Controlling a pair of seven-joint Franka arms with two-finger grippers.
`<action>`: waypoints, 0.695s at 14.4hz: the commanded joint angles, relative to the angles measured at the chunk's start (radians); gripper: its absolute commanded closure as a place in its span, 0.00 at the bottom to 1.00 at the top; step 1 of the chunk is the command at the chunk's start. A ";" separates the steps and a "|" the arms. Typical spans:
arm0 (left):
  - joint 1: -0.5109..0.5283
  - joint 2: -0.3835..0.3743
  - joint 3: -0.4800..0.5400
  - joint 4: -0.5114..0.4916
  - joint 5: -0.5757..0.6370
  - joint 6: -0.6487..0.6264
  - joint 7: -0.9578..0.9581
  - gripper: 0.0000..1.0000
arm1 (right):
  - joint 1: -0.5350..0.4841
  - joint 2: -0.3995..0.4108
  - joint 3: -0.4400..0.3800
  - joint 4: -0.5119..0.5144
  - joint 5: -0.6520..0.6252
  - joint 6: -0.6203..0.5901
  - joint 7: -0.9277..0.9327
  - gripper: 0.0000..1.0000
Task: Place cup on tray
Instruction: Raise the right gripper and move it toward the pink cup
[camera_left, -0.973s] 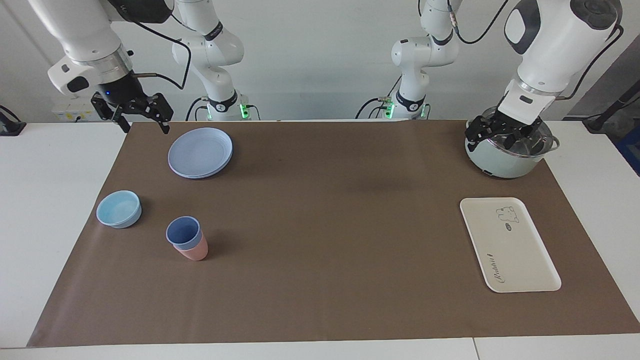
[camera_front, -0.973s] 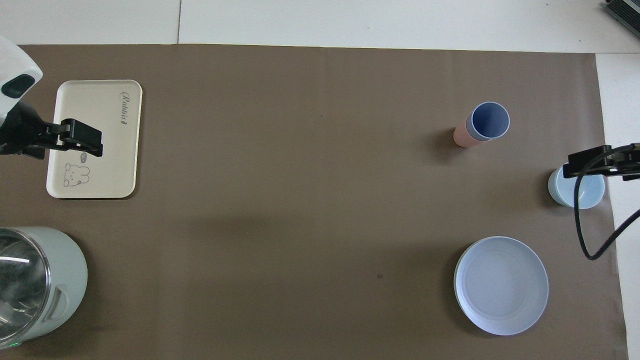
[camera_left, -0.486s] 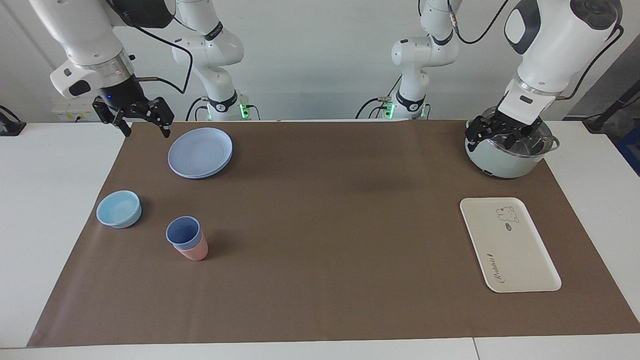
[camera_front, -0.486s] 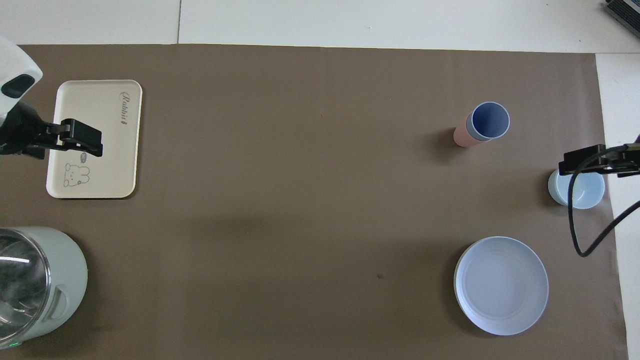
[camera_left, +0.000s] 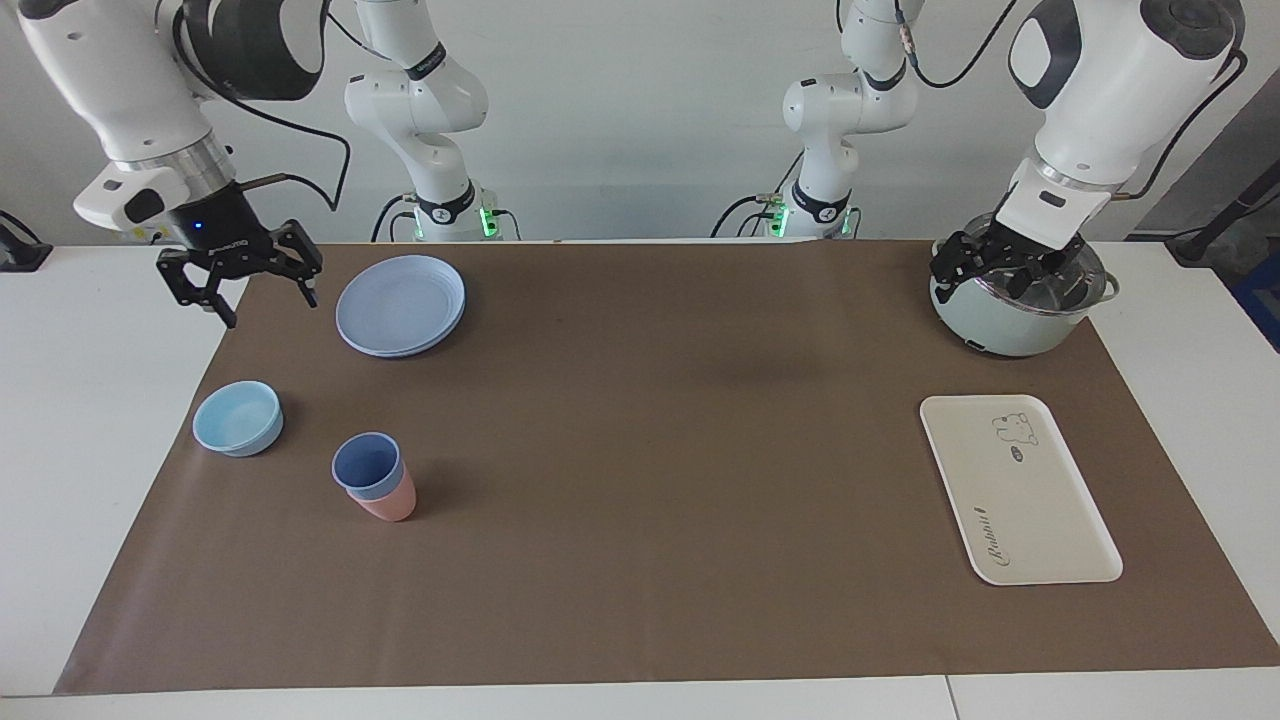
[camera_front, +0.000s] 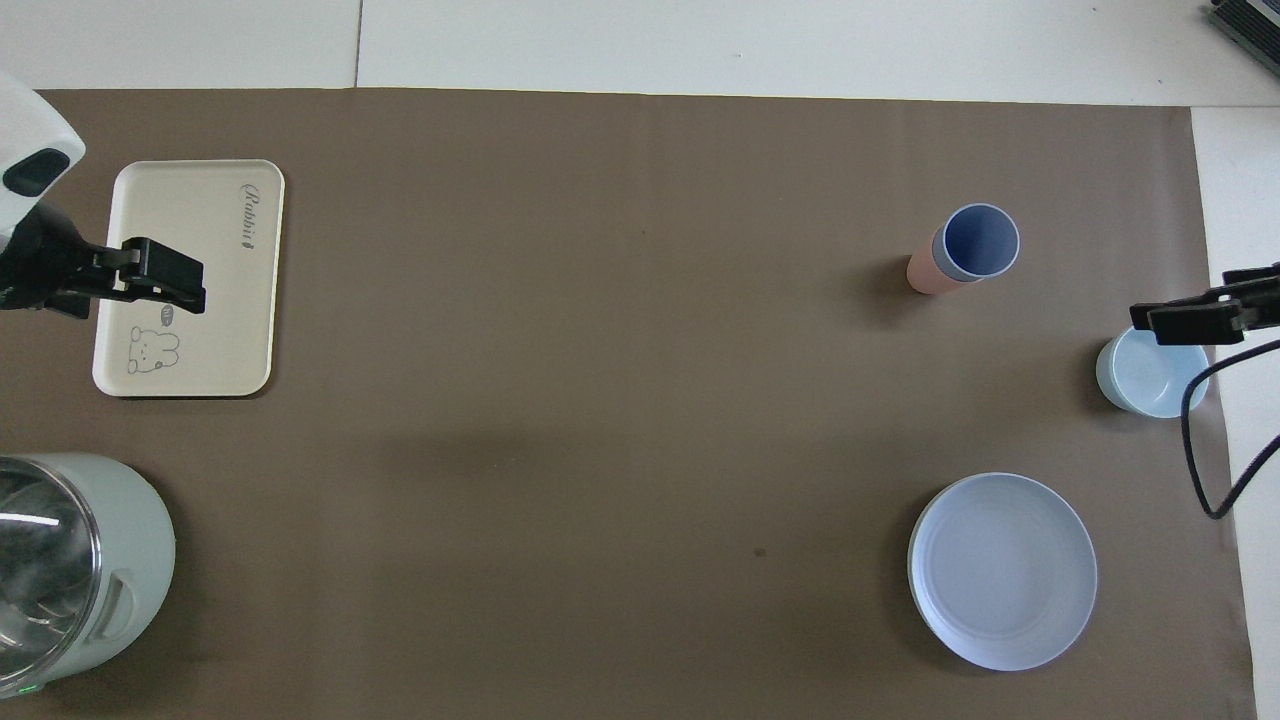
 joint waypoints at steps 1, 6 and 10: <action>0.011 -0.035 -0.007 -0.041 0.009 0.012 0.005 0.00 | -0.057 -0.011 0.006 -0.069 0.116 0.059 -0.224 0.00; 0.011 -0.035 -0.007 -0.041 0.009 0.012 0.005 0.00 | -0.163 0.102 0.006 -0.101 0.425 0.128 -0.710 0.00; 0.011 -0.035 -0.007 -0.041 0.009 0.012 0.005 0.00 | -0.207 0.231 0.006 -0.095 0.671 0.128 -0.972 0.00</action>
